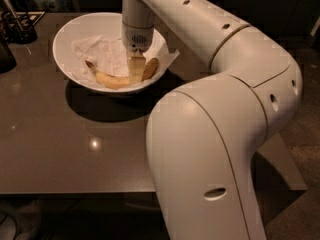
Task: Pick banana from white bowl
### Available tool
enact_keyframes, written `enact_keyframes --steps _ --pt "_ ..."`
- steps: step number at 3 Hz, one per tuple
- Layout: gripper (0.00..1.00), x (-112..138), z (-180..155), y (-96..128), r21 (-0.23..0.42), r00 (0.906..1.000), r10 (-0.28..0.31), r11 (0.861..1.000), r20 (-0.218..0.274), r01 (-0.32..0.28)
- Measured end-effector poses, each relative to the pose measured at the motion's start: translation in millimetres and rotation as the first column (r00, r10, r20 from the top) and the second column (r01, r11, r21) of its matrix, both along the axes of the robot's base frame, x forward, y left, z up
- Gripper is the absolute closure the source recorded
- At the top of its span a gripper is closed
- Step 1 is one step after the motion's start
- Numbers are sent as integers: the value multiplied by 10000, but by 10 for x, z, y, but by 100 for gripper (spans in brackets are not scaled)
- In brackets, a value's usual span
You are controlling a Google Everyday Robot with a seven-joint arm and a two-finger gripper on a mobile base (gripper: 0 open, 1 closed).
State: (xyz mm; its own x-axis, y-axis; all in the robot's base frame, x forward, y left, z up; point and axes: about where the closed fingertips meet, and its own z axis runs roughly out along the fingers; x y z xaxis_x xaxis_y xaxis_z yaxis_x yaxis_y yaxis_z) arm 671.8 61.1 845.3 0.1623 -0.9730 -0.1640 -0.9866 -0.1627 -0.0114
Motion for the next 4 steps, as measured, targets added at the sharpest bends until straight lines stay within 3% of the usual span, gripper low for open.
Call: enact_keyframes --steps 1,2,3,4 --pt "44 -30 -120 -6 -33 9996 -46 10000 -273 45" --pt "62 -32 -94 -5 -32 9996 -42 10000 -292 41" --pt "87 -30 -90 -5 -31 9996 -45 10000 -290 44" --pt "100 -30 -90 -5 -31 9996 -45 10000 -290 44"
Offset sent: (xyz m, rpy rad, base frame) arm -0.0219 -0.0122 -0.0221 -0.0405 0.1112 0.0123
